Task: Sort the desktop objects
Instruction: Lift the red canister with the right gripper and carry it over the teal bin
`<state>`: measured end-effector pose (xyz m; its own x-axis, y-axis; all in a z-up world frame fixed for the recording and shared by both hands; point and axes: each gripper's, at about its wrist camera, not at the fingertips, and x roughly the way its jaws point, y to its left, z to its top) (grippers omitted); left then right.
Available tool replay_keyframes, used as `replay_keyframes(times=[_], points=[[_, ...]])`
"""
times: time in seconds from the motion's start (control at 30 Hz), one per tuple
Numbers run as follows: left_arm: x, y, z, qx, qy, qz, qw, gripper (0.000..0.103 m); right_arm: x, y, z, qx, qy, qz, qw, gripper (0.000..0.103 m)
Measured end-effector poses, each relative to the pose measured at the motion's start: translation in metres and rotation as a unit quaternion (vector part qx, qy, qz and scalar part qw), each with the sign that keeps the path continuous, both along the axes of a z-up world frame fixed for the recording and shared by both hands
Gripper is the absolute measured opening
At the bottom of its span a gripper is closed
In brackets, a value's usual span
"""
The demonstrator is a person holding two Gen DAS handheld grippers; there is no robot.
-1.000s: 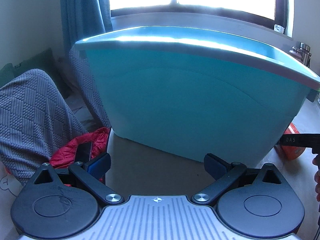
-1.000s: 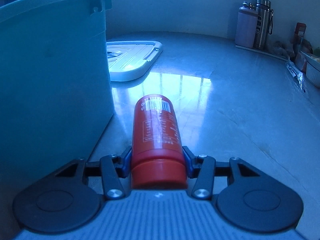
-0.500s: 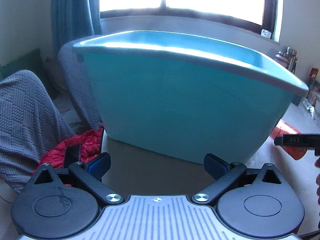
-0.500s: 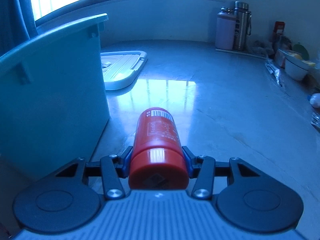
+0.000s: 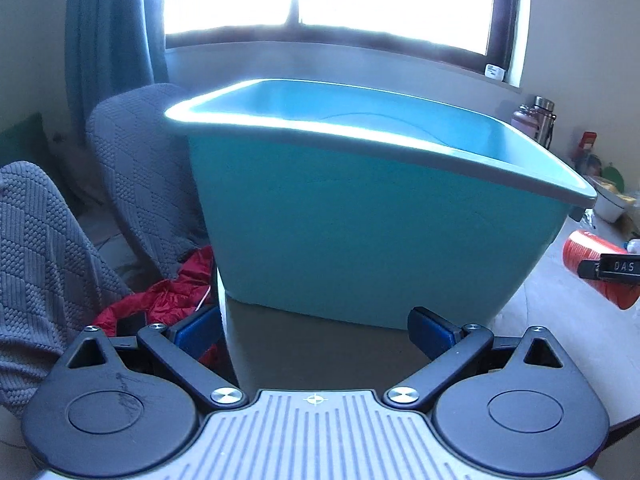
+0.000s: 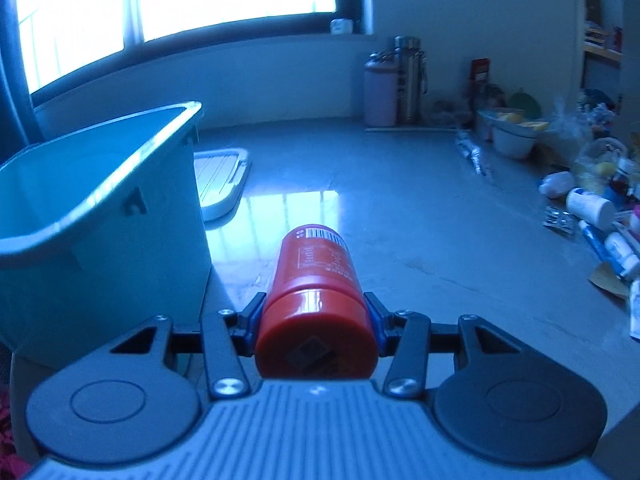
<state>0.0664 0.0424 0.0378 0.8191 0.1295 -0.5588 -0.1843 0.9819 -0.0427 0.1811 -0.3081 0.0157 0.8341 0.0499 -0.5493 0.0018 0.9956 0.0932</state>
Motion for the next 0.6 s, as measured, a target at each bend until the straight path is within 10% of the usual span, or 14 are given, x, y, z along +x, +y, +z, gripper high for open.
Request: replay_keyframes(times=[0.6], points=[[-0.003, 0.015, 0.002, -0.007, -0.025, -0.019, 0.9995, 0.101, 0.006, 0.023, 0.04, -0.011, -0.036, -0.002, 0.999, 0.05]])
